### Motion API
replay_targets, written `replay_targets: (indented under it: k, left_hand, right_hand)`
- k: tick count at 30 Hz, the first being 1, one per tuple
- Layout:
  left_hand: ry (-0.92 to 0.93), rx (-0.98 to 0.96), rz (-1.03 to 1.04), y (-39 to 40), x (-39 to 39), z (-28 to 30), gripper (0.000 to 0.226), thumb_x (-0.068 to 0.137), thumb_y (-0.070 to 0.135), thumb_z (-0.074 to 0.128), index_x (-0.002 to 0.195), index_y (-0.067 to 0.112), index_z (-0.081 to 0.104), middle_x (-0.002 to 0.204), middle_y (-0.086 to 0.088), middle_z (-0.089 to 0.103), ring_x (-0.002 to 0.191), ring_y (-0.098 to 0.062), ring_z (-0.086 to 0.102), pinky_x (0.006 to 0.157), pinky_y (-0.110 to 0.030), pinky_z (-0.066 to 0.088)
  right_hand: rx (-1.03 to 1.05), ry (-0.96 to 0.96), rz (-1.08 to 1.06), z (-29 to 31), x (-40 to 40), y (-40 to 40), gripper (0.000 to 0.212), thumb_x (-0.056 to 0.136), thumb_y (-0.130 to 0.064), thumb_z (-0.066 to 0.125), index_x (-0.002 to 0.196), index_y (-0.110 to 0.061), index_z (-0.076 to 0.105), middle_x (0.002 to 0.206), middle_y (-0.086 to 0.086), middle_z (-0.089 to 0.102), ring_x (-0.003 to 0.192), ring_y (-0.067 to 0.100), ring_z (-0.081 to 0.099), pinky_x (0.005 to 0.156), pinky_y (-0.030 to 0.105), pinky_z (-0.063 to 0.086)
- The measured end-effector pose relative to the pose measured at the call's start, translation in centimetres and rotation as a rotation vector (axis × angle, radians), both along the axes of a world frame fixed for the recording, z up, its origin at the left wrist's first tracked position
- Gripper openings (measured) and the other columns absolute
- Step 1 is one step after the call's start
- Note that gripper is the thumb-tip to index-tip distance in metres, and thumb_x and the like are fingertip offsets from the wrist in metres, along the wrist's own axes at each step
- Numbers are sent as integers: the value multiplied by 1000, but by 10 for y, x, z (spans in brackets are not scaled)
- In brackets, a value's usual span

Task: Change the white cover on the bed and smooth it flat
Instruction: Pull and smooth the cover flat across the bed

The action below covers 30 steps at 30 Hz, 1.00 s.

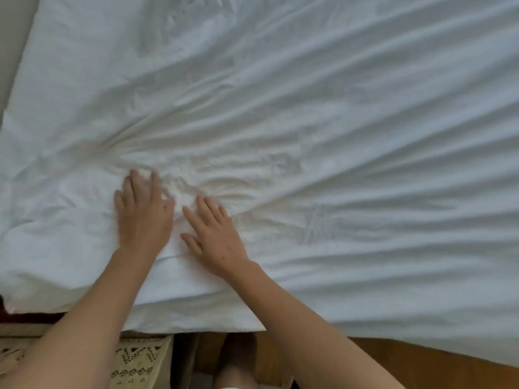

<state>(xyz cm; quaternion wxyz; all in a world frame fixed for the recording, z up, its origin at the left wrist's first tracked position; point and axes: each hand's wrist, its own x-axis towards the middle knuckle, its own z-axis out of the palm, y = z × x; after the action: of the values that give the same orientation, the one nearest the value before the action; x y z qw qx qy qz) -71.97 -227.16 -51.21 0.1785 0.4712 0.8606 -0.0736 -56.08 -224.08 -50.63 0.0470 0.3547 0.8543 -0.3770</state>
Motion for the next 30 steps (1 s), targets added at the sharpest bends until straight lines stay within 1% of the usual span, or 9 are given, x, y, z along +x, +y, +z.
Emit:
replay_targets:
  k: [2, 5, 8, 10, 11, 15, 19, 24, 30]
  left_hand:
    - [-98, -50, -115, 0, 44, 25, 64, 96, 32, 54, 150, 9, 29, 155, -29, 19, 141, -44, 22, 113, -58, 21]
    - [-206, -166, -212, -2, 106, 73, 62, 103, 41, 31, 155, 18, 8, 161, -18, 0, 149, -32, 3, 120, -45, 6]
    - [-284, -178, -354, -1, 159, 135, 60, 104, 39, 27, 155, 19, 2, 161, -15, -5, 149, -28, -2, 121, -41, 2]
    - [-326, -192, -398, -2, 185, 167, 59, 105, 36, 29, 156, 19, 5, 162, -14, -2, 149, -27, 0, 121, -40, 3]
    - [-342, -206, -424, -3, 198, 182, 58, 105, 35, 30, 156, 19, 7, 162, -14, -1, 149, -27, 1, 122, -39, 5]
    - [-356, -276, -509, -13, 248, 235, 56, 104, 31, 31, 155, 18, 12, 161, -15, 6, 148, -28, 9, 120, -38, 10]
    - [-291, -294, -647, -20, 307, 280, 55, 102, 30, 37, 152, 15, 22, 158, -16, 20, 143, -30, 23, 115, -37, 19]
    - [-265, -257, -767, -15, 408, 313, 51, 100, 32, 43, 148, 15, 33, 150, -12, 37, 136, -28, 36, 108, -37, 31]
    - [-241, -255, -849, -9, 562, 314, 52, 99, 32, 43, 148, 16, 34, 151, -11, 36, 136, -29, 36, 106, -36, 35]
  right_hand:
    - [-27, -23, -84, 26, 37, 4, 55, 99, -40, 32, 145, -11, 39, 156, 19, 25, 146, 32, 18, 117, 43, 14]
    - [-44, -135, -198, 66, 101, 9, 60, 99, -45, 25, 146, -11, 38, 155, 18, 26, 145, 32, 22, 118, 47, 22]
    - [-53, -249, -358, 117, 166, 8, 53, 104, -39, 33, 150, -14, 29, 159, 12, 19, 147, 26, 16, 120, 41, 18]
    - [-75, -305, -445, 147, 204, 4, 53, 104, -38, 33, 152, -17, 24, 160, 7, 17, 148, 22, 13, 119, 33, 13]
    - [-95, -315, -499, 166, 225, 0, 53, 104, -38, 33, 152, -18, 24, 160, 6, 18, 147, 21, 15, 118, 32, 15]
    - [-217, -292, -692, 228, 301, -27, 50, 103, -34, 38, 150, -18, 30, 154, 4, 34, 142, 20, 26, 113, 35, 27]
    - [-282, -277, -831, 273, 376, -55, 50, 102, -33, 40, 149, -18, 33, 151, 4, 38, 140, 21, 31, 110, 37, 29]
    - [-273, -258, -987, 300, 481, -79, 48, 101, -33, 40, 147, -17, 37, 147, 9, 44, 135, 25, 38, 105, 37, 34]
    - [-299, -209, -1110, 309, 630, -98, 49, 101, -37, 40, 145, -17, 40, 147, 7, 43, 135, 25, 39, 105, 38, 37]
